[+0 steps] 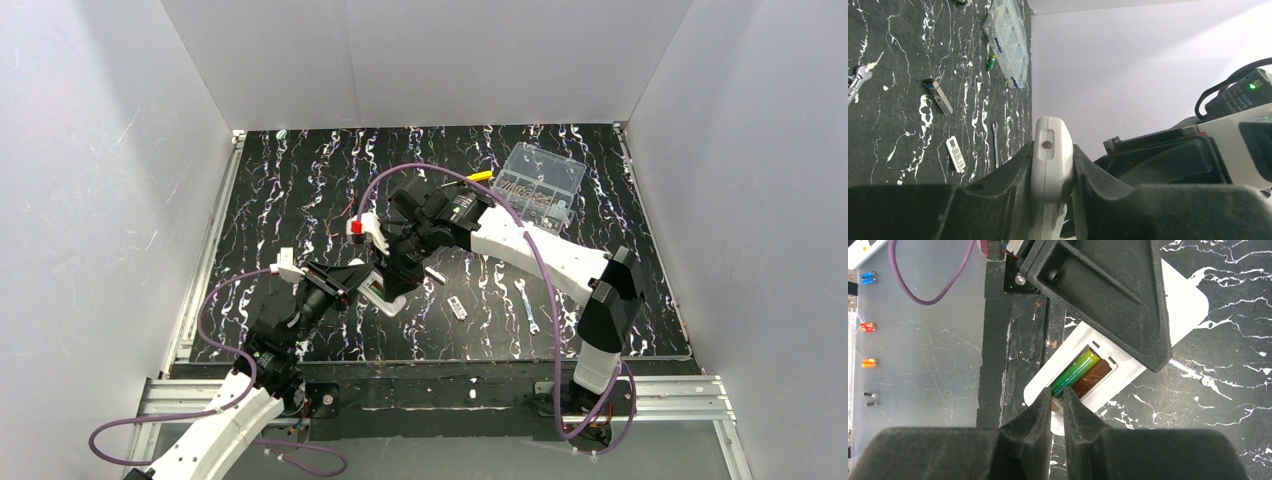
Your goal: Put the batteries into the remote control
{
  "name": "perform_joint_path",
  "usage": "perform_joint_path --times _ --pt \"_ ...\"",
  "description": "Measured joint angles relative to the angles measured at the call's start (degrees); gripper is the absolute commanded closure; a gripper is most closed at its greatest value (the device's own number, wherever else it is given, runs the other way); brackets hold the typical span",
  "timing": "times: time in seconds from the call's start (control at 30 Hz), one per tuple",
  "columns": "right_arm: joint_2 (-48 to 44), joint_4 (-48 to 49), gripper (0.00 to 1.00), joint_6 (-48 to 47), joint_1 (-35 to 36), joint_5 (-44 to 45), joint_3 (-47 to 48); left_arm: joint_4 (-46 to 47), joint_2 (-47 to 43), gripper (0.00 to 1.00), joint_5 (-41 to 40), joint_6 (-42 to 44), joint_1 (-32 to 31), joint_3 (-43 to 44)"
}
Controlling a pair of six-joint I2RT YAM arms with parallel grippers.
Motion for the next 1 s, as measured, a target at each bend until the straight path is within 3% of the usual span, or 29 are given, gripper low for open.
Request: perform_joint_path --times 0.67,0.83,0.93,1.0 --pt "3.19 -1.81 0.78 5.03 0.98 4.94 4.26 -0.66 0.0 1.0 -1.11 0.44 0.02 -0.35" --pt "0.68 2.69 0.6 5.75 1.31 7.41 3.96 2.71 -0.17 1.0 0.94 -1.01 -0.2 -1.57" --pt "-3.34 7.45 0.33 7.65 1.27 11.08 2.05 4.76 -0.92 1.0 2.54 -1.99 -0.46 -1.97" --pt "-6.32 9.77 0.24 9.31 1.16 13.62 0.28 6.1 -1.36 1.0 3.48 -2.29 -0.5 -1.99"
